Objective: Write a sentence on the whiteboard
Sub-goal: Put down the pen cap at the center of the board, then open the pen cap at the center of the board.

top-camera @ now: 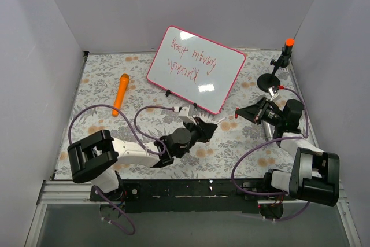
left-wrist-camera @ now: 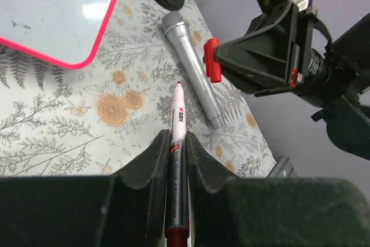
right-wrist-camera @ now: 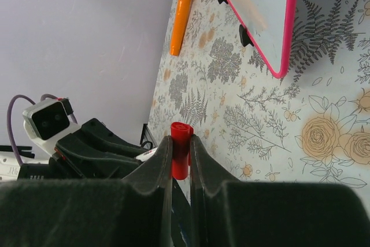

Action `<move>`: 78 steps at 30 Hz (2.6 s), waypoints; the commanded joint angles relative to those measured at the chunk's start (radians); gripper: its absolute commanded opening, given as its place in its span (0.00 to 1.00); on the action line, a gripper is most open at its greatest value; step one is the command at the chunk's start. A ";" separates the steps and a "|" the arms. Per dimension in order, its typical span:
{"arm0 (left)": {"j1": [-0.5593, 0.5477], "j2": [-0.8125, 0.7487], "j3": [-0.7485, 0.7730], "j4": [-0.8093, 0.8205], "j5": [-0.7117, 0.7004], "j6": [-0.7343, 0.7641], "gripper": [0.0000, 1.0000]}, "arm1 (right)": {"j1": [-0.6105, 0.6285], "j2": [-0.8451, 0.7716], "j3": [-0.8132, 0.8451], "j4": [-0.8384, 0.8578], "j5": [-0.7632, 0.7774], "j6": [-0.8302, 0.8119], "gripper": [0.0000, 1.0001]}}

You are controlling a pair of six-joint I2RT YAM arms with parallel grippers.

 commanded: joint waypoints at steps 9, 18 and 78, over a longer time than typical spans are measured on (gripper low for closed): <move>-0.062 0.088 0.099 0.126 -0.096 0.111 0.00 | -0.021 0.033 -0.016 0.059 0.011 0.042 0.07; -0.062 -0.282 -0.048 -0.140 -0.141 0.232 0.00 | -0.020 0.074 0.249 -0.810 0.253 -0.756 0.08; 0.012 -1.152 -0.135 -0.860 -0.151 0.780 0.00 | 0.390 0.413 0.604 -1.554 0.787 -3.268 0.63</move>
